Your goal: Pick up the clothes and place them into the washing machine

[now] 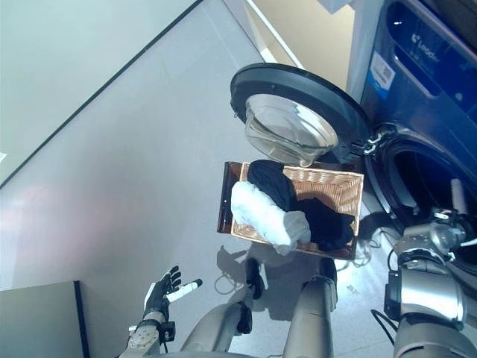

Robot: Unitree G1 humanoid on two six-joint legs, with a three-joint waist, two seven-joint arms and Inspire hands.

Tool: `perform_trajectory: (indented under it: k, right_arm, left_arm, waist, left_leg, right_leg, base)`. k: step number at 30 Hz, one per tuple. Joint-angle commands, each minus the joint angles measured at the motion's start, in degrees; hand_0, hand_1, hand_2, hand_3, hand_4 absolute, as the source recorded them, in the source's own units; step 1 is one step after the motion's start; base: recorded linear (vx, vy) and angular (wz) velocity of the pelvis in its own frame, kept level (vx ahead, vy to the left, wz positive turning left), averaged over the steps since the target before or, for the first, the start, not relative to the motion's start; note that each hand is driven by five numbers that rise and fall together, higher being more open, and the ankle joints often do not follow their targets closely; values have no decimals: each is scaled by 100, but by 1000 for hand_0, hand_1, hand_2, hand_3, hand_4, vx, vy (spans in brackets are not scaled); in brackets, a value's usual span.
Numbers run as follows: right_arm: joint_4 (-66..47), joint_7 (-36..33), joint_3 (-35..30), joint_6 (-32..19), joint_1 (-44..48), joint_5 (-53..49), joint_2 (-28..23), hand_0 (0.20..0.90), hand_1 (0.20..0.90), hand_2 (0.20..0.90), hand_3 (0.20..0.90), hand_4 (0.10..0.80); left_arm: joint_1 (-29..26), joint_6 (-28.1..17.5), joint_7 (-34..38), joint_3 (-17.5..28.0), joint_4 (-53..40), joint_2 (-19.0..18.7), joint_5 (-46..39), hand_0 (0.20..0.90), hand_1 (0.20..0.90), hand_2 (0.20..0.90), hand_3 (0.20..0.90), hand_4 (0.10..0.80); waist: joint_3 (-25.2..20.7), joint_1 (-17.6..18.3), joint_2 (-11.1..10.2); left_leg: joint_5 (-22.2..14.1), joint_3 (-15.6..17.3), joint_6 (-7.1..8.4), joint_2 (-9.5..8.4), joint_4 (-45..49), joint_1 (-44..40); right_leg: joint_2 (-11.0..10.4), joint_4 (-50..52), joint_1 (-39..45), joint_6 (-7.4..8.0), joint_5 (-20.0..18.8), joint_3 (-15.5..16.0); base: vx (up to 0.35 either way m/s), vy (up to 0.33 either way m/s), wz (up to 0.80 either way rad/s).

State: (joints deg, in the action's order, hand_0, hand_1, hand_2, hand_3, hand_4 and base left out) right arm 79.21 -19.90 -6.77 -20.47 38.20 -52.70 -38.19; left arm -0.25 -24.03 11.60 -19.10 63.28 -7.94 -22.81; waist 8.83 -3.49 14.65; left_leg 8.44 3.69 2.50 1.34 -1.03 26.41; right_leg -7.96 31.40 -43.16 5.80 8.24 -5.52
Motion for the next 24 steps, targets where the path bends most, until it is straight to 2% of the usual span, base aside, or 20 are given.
perform_trajectory:
  k: [1,2,3,4,8,12,17,21,24]
  right_arm:
    - [-377,-161,365,-99,11,1197,117,900,900,900,900,800]
    - [-500,-305,500,-84,-78,1575,237,900,900,900,900,800]
    - [-734,-547,967,44,-310,2622,454,900,900,900,900,800]
    - [-741,-554,967,48,-310,2627,458,900,900,900,900,800]
    - [-1336,-858,1575,226,-816,3977,891,900,900,900,900,800]
    - [-1822,-897,1798,306,-1220,4580,1109,900,900,900,900,800]
    - [-3029,-738,2541,522,-1618,6005,883,900,900,900,900,800]
    - [-3022,-728,2799,663,-1558,6519,794,900,900,900,900,800]
    - [-2604,-839,3145,925,-1288,7327,775,900,900,900,900,800]
  left_arm:
    - [-270,-252,213,535,432,-597,47,900,900,900,900,800]
    - [-258,-272,245,559,445,-610,60,900,900,900,900,800]
    - [-295,-285,357,638,474,-635,180,900,900,900,900,800]
    - [-296,-285,358,641,473,-636,182,900,900,900,900,800]
    - [-545,-277,711,727,736,-715,458,900,900,900,900,800]
    - [-578,-339,795,757,662,-688,500,900,900,900,900,800]
    - [-445,-394,734,847,477,-758,503,900,900,900,900,800]
    - [-421,-396,721,858,462,-758,525,900,900,900,900,800]
    - [-416,-341,729,857,517,-712,642,900,900,900,900,800]
  waist:
    - [35,35,-403]
    - [55,52,-442]
    - [117,91,-514]
    - [102,86,-517]
    - [118,156,-699]
    - [125,185,-816]
    - [133,229,-956]
    - [113,217,-962]
    - [101,167,-939]
  left_leg:
    - [-384,136,118,-217,65,-214]
    - [-388,142,114,-212,79,-220]
    - [-401,134,106,-189,126,-227]
    - [-391,139,106,-187,124,-206]
    - [-395,117,106,-138,136,-266]
    - [-437,81,93,-125,214,-320]
    - [-460,74,86,-103,309,-268]
    - [-460,72,89,-102,326,-243]
    - [-446,38,81,-110,345,-217]
  right_leg:
    - [-8,-2242,1050,-171,-1101,84]
    - [7,-2260,1064,-172,-1128,76]
    - [18,-2286,1110,-170,-1151,102]
    - [21,-2298,1092,-171,-1170,97]
    - [32,-2375,1206,-158,-1220,167]
    - [31,-2417,1327,-141,-1242,206]
    - [63,-2451,1307,-128,-1285,192]
    - [63,-2433,1288,-127,-1270,195]
    - [58,-2409,1278,-123,-1261,207]
  base:
    - [-18,1,-5]
    - [-38,-17,-9]
    - [-33,-17,-7]
    - [-39,-32,-4]
    - [-14,-42,2]
    - [-3,-24,6]
    - [-13,-5,-3]
    - [-12,-2,3]
    - [-19,2,9]
